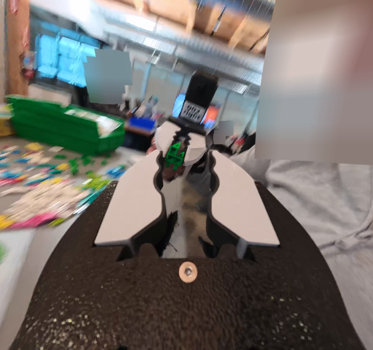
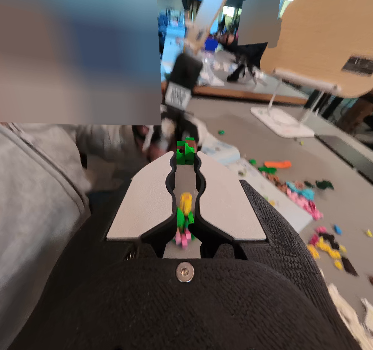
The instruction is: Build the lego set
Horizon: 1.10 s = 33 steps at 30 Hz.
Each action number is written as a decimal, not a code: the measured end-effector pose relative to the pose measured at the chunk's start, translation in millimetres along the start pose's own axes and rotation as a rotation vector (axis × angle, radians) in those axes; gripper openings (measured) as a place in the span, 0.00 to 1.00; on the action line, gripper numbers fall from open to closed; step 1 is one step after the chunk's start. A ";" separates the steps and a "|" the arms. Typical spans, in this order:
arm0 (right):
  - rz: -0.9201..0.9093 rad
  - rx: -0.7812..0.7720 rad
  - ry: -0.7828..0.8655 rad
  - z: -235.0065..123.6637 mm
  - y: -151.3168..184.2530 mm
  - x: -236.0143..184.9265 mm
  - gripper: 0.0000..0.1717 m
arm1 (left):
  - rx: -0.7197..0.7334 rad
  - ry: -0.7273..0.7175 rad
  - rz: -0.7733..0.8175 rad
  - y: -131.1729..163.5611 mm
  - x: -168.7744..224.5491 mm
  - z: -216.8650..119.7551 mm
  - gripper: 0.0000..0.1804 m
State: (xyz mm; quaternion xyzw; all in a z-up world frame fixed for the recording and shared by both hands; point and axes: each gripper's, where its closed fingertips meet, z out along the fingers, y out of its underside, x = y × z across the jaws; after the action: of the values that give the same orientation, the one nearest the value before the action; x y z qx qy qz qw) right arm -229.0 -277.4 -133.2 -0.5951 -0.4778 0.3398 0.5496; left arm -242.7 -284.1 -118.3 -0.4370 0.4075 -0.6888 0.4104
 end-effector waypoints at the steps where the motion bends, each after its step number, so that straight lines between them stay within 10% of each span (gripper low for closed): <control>1: 0.008 -0.036 -0.007 -1.6 12.4 2.5 0.08 | -0.074 -0.056 0.035 5.2 -9.1 -6.6 0.25; 11: 0.120 -0.240 -0.134 9.0 108.8 21.4 0.08 | -0.853 -0.273 0.172 103.2 -61.8 -69.9 0.40; 33: 0.133 -0.371 -0.344 24.1 133.5 25.3 0.08 | -0.892 -0.159 0.020 126.0 -65.7 -59.7 0.37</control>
State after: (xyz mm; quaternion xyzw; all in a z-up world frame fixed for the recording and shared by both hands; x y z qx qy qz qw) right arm -217.4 -237.5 -264.8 -0.6493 -0.5782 0.3780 0.3181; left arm -253.8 -253.2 -268.9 -0.6189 0.6359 -0.4060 0.2186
